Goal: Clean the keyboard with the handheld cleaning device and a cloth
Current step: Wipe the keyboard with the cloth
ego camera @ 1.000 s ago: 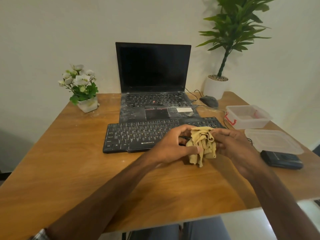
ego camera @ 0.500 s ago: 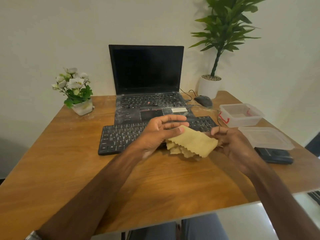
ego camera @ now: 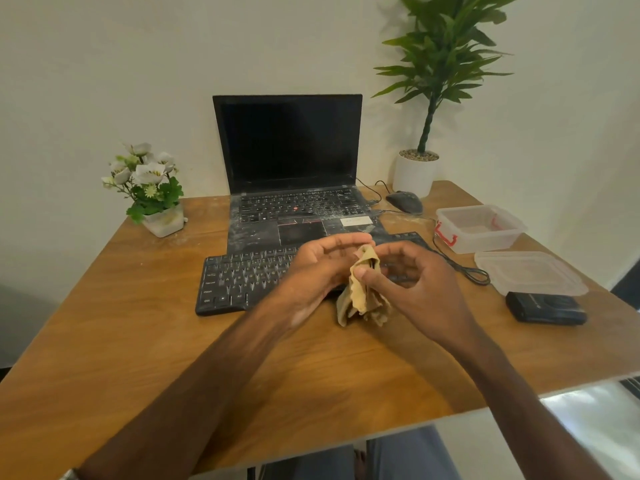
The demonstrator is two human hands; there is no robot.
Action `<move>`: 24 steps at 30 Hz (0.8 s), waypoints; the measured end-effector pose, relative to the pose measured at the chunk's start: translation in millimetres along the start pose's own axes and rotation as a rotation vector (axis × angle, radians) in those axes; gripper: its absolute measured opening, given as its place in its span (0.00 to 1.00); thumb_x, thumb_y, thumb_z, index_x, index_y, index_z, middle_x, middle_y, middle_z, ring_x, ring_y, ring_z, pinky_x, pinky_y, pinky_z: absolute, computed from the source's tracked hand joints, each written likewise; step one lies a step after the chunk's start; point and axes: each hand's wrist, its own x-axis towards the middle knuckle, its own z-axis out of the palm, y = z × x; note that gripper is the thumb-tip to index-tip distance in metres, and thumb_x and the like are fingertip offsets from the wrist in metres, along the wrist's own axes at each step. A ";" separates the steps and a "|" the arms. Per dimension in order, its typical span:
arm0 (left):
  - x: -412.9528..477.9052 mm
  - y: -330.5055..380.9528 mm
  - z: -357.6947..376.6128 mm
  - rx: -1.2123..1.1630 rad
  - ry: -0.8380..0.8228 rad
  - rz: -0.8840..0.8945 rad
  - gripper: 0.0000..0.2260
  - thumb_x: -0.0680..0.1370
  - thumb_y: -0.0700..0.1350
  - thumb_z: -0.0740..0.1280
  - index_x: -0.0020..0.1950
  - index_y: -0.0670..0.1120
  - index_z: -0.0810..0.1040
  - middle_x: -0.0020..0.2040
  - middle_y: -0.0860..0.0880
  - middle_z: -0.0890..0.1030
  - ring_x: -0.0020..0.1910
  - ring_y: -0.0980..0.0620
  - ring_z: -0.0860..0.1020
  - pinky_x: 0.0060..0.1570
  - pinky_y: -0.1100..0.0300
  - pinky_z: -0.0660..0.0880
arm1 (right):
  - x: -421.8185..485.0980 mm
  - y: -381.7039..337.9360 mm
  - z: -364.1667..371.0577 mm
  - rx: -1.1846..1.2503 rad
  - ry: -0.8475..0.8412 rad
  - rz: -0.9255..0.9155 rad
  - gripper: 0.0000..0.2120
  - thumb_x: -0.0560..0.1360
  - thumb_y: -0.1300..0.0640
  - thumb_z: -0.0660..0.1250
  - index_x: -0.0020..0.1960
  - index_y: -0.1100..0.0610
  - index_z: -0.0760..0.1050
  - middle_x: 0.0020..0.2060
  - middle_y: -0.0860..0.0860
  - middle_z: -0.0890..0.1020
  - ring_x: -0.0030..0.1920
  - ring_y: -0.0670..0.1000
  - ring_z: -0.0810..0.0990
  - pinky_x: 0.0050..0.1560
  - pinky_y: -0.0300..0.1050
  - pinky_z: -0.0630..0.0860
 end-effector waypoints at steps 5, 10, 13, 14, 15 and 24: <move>-1.0 -6.2 3.5 0.163 0.059 0.082 0.15 0.77 0.37 0.76 0.64 0.41 0.82 0.57 0.44 0.87 0.59 0.46 0.85 0.61 0.51 0.81 | 2.1 1.6 0.9 0.025 -0.025 -0.009 0.12 0.74 0.51 0.75 0.56 0.50 0.83 0.48 0.43 0.87 0.49 0.43 0.86 0.49 0.43 0.82; -2.1 -6.5 5.5 0.193 0.117 0.070 0.13 0.77 0.37 0.76 0.61 0.44 0.84 0.55 0.46 0.87 0.56 0.47 0.85 0.54 0.55 0.83 | 4.0 1.6 -3.5 0.231 -0.021 0.033 0.08 0.78 0.61 0.71 0.55 0.54 0.84 0.45 0.48 0.88 0.46 0.47 0.87 0.42 0.38 0.80; -1.1 -8.3 6.0 0.280 0.162 0.070 0.13 0.75 0.37 0.77 0.58 0.47 0.85 0.53 0.49 0.88 0.54 0.47 0.86 0.51 0.54 0.84 | 4.4 0.3 -4.0 0.262 -0.021 0.038 0.09 0.78 0.63 0.69 0.56 0.56 0.84 0.44 0.50 0.88 0.46 0.49 0.87 0.42 0.38 0.80; -0.5 -9.0 5.6 0.335 0.179 0.075 0.13 0.74 0.37 0.77 0.56 0.48 0.85 0.51 0.50 0.88 0.52 0.49 0.86 0.50 0.54 0.84 | 4.9 -1.2 -5.6 0.281 -0.023 0.048 0.09 0.79 0.64 0.69 0.56 0.56 0.84 0.44 0.51 0.88 0.46 0.49 0.87 0.42 0.38 0.80; 0.2 -9.7 4.8 0.398 0.204 0.088 0.12 0.74 0.38 0.77 0.54 0.50 0.86 0.50 0.52 0.88 0.51 0.50 0.85 0.48 0.55 0.83 | 5.5 -2.2 -8.1 0.301 -0.032 0.059 0.09 0.79 0.64 0.68 0.56 0.56 0.84 0.44 0.51 0.88 0.46 0.50 0.87 0.42 0.39 0.81; 4.4 7.9 -8.8 0.740 0.201 0.245 0.04 0.79 0.42 0.73 0.52 0.48 0.87 0.44 0.55 0.88 0.43 0.58 0.86 0.42 0.61 0.82 | 22.6 7.7 -30.1 0.518 -0.143 0.380 0.16 0.80 0.63 0.57 0.58 0.61 0.82 0.47 0.58 0.84 0.43 0.56 0.80 0.42 0.50 0.79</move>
